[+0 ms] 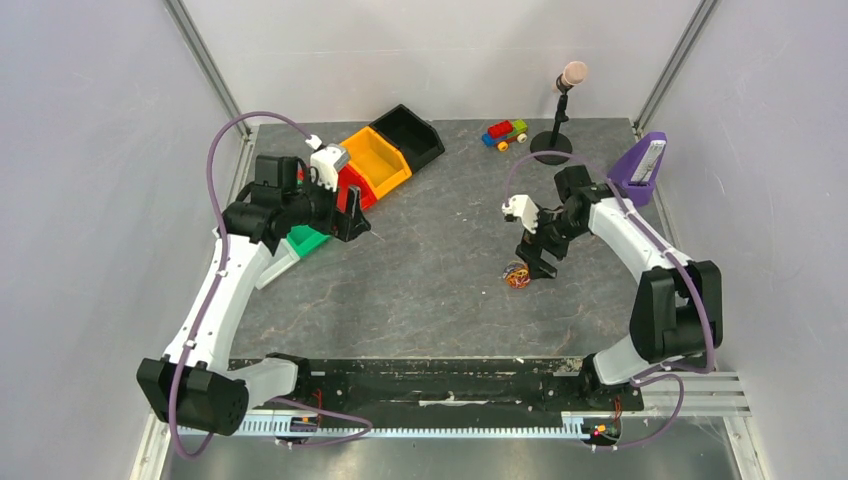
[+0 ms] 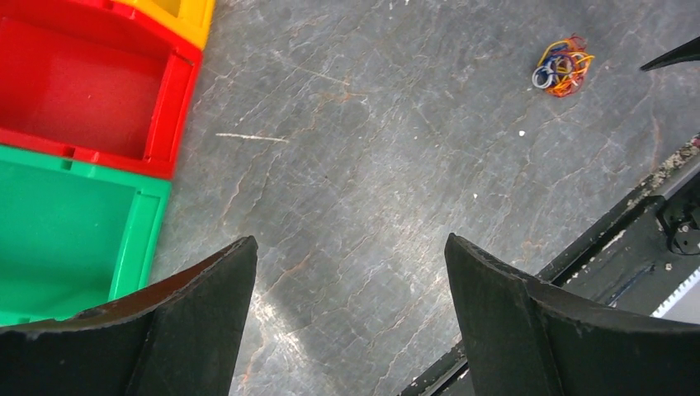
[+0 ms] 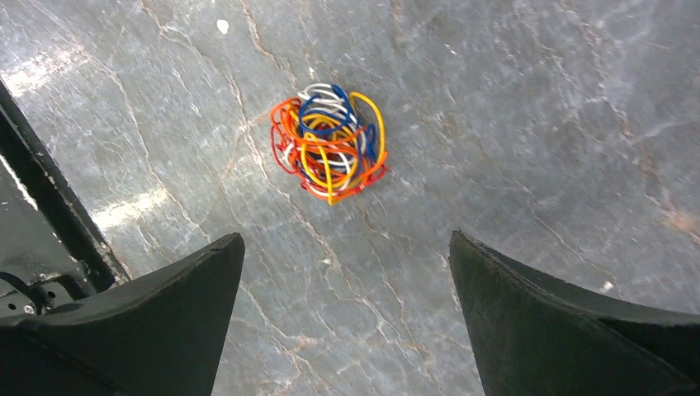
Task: Untangle the cables
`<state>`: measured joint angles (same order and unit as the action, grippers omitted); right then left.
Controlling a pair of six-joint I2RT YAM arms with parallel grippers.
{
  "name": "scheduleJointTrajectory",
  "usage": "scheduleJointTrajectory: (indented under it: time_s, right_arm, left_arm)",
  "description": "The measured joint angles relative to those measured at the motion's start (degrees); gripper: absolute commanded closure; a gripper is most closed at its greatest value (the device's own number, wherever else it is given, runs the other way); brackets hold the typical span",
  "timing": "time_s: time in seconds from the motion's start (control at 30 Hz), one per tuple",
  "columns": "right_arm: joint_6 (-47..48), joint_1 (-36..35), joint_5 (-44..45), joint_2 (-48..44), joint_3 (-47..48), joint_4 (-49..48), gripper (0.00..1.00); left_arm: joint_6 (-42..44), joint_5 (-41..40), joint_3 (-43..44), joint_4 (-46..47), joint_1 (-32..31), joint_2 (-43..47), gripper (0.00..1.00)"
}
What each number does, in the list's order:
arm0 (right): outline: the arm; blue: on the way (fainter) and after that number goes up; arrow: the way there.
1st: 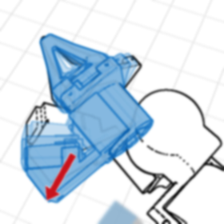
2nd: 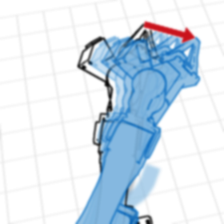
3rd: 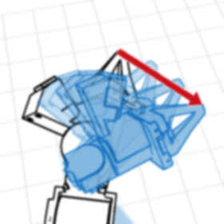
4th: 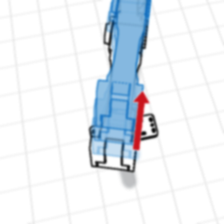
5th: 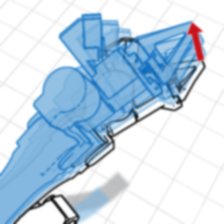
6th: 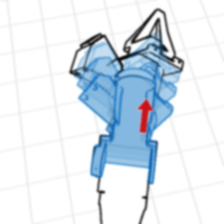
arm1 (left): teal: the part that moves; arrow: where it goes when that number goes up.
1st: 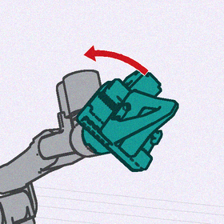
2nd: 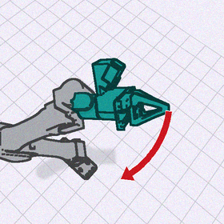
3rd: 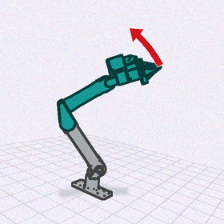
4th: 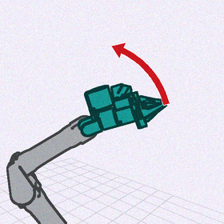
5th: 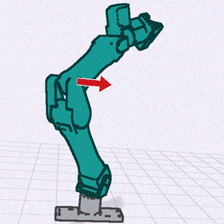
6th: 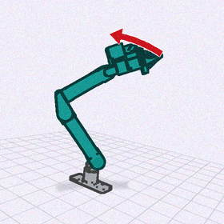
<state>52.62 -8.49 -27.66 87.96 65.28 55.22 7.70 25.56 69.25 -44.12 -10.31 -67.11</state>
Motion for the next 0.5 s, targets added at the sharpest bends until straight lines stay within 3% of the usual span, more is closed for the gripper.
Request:
scheduleJointTrajectory:
  time_s: [0.1,0.2,0.27,0.47,0.5]
  right_arm:
    - [-1.5,-0.8,-0.5,0.7,-2.2,-2.4,0.06]
    - [-3.0,-1.2,-0.2,3.6,-5.0,-5.2,0.18]
    - [-3.9,-1.2,0.4,5.5,-6.3,-7.4,0.34]
    - [-6.1,-2.6,-0.2,7.1,-8.4,-11.9,0.99]
    - [-7.0,-3.0,-1.4,7.0,-8.4,-12.6,1.00]
  left_arm:
    - [-0.1,2.1,0.0,1.1,0.0,-0.3,0.10]
    - [-0.5,3.7,-0.6,2.9,0.0,-0.3,0.10]
    - [-0.8,4.8,-2.0,4.9,0.0,0.2,0.10]
    - [-2.3,7.0,-6.3,8.0,-0.1,1.0,0.19]
    - [-3.1,7.8,-7.7,9.4,-0.5,1.0,0.20]
